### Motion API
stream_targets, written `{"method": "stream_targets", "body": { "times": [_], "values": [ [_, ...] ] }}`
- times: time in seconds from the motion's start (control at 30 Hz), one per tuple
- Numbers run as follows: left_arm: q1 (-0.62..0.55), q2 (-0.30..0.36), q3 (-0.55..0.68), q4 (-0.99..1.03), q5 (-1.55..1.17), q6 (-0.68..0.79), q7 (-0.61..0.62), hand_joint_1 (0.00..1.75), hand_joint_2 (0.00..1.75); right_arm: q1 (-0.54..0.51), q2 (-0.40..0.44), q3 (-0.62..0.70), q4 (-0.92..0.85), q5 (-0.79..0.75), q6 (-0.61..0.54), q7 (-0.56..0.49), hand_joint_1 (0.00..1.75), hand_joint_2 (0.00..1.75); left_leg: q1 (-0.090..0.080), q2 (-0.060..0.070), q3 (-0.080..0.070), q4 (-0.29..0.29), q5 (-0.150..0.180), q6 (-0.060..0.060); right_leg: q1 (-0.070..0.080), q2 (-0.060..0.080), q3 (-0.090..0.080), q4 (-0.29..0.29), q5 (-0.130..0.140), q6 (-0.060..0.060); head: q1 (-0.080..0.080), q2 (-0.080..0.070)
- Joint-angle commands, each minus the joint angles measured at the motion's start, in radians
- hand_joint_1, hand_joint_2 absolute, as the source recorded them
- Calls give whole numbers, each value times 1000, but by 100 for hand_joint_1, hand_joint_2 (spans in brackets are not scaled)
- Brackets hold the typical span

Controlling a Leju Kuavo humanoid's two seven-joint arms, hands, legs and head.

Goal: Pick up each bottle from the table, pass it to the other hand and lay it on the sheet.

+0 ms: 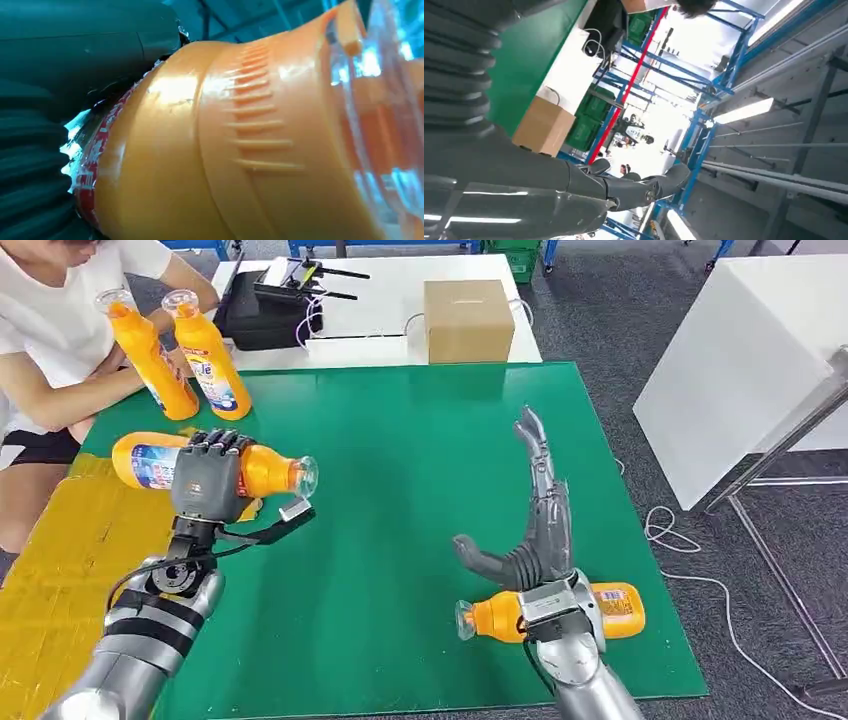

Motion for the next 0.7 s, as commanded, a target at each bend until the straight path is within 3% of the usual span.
{"method": "stream_targets", "body": {
  "times": [0.03, 0.17, 0.33, 0.37, 0.4, 0.7],
  "values": [
    [-71, 28, -50, 114, 4, 5, 2, 175, 175, -12, -30, -18, -2, -3, -2, -2, 0, 175, 1, -2, 3, 0, -1, -1, 1, -2, 4, -1, -2, 1, 0, 0],
    [-71, 28, -50, 114, 4, 5, 2, 175, 175, -12, -30, -18, -2, -3, -2, -2, 0, 175, 1, -2, 1, 0, -1, 0, 0, -2, 2, -1, -1, 1, 0, 0],
    [-101, 35, -71, 252, 4, 5, 33, 175, 175, 24, -64, -17, -26, 1, -17, 2, 0, 175, 0, -2, 2, -1, 0, 0, -1, -2, 3, -1, -1, 0, 0, 0],
    [-152, 49, -66, 255, 41, -45, -2, 175, 175, 29, -68, -15, -28, 2, -23, -1, 0, 175, 1, -3, 3, -1, -1, -1, 0, -3, 4, -2, -1, 0, 0, 0],
    [-110, 39, -72, 297, 4, 5, 43, 175, 175, 32, -77, -21, -32, 2, -23, 1, 0, 175, 1, -4, 5, -1, -1, -1, 0, -4, 6, -2, -2, 1, 0, 0],
    [-131, 53, -46, 422, 25, 5, 44, 175, 175, 57, -87, -31, -42, -2, -20, -3, 0, 175, 1, -1, 6, -2, -1, -1, 0, -2, 6, -2, -2, 1, 0, 0]
  ]
}}
